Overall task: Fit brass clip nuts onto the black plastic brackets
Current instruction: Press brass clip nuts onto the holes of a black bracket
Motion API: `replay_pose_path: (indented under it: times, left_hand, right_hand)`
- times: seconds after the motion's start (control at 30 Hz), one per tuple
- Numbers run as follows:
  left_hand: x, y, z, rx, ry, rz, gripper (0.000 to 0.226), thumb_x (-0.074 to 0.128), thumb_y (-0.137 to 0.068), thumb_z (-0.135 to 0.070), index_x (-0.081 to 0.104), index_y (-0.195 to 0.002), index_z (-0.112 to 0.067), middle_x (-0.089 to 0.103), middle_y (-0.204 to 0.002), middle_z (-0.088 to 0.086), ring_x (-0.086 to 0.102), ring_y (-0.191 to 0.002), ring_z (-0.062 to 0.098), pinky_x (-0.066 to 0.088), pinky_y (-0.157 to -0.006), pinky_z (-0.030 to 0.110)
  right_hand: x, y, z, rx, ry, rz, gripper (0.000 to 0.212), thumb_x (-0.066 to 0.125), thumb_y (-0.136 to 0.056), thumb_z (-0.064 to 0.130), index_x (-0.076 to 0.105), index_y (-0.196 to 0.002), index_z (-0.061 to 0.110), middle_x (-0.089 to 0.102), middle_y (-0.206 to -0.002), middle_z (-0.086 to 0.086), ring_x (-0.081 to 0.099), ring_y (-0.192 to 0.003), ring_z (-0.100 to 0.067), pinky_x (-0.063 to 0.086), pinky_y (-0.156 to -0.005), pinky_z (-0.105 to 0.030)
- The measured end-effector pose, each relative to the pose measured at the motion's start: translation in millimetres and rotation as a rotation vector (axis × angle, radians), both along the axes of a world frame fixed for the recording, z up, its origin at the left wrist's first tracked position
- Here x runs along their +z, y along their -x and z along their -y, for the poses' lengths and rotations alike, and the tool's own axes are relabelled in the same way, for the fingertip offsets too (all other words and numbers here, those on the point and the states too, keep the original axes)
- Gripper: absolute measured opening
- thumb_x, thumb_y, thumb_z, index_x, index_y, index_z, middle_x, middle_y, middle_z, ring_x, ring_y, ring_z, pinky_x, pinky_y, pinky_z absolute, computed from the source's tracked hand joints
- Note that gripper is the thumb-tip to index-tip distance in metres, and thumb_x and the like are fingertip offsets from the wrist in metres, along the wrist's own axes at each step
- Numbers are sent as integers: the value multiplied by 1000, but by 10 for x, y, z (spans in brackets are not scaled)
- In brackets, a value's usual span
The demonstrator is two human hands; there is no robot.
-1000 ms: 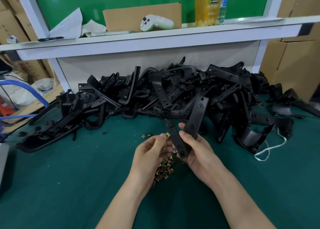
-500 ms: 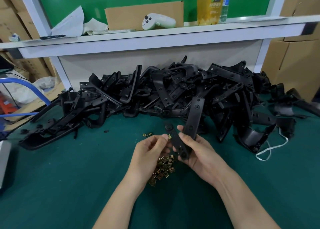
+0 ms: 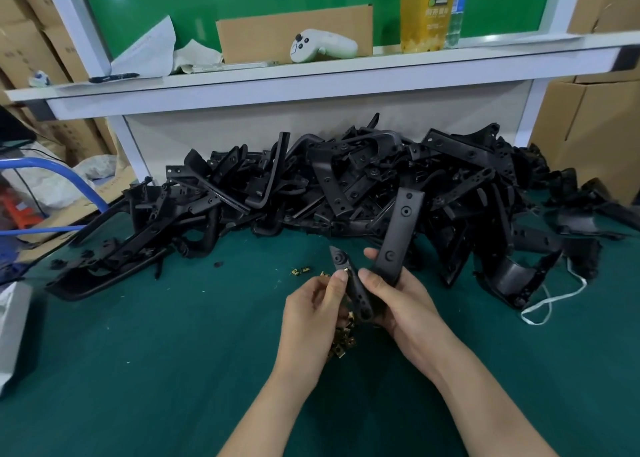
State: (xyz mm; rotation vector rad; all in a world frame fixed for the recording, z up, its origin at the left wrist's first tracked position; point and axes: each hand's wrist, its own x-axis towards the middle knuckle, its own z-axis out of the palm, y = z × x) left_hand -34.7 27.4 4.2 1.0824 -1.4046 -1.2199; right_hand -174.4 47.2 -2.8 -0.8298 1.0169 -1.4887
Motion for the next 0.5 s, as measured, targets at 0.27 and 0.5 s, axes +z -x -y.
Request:
replay_pose_path:
  times: [0.27, 0.5]
  left_hand:
    - [13, -17, -19, 95, 71, 140, 31, 66, -90, -54, 69, -82, -24, 65, -62, -15, 56, -57, 0, 43, -54, 13]
    - [5, -15, 16, 121, 130, 193, 37, 67, -91, -41, 54, -67, -17, 51, -52, -14, 43, -51, 5, 36, -53, 17]
  right_hand:
    - [-53, -24, 6, -62, 48, -313, 40, 76, -80, 55, 62, -117, 55, 70, -115, 11, 66, -112, -7, 49, -102, -39]
    - [-87, -18, 15, -33, 69, -371, 30, 72, -87, 45, 63, -115, 54, 68, -102, 15, 66, -100, 1, 46, -92, -29]
